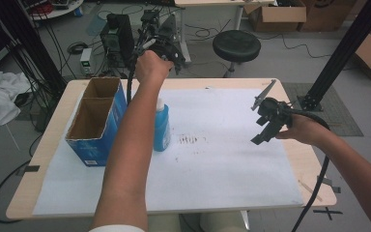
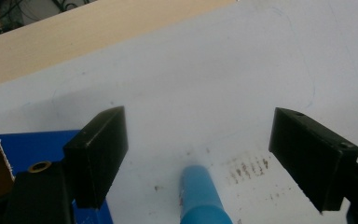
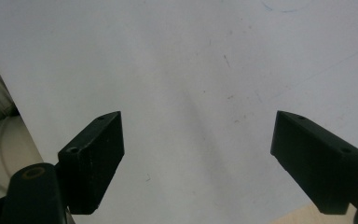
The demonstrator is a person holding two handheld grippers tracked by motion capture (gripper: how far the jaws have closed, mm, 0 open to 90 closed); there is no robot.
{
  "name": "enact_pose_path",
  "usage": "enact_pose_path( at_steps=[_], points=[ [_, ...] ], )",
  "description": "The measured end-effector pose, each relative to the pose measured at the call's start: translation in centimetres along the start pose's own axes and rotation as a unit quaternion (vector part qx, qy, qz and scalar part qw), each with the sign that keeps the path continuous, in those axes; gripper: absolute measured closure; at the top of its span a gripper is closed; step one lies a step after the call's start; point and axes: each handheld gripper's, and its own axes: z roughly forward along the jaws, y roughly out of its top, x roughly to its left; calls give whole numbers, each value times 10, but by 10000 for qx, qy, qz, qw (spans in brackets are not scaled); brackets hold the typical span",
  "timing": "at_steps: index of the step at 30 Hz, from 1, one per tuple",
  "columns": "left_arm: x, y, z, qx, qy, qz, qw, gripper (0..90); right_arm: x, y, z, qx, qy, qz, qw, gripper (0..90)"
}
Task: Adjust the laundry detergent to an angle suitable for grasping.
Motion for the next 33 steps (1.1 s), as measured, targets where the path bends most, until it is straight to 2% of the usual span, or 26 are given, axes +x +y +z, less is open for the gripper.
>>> enact_pose_path(
  at_steps=[8,13,21,33],
  points=[
    [0,-2,-3,-45,8,-19,10000,201,-2,1,0,-11,7,-4,10000,169],
    [-1,-5,-7,-79,37,0,10000,202,1,2,1,-27,10,-47,10000,170],
    [1,-12,-15,-114,65,-75,9999,202,5,2,-1,-51,19,-100,9999,169],
    [2,-17,-16,-125,70,-99,9998,202,8,4,-1,-60,-4,-138,9999,169]
  ],
)
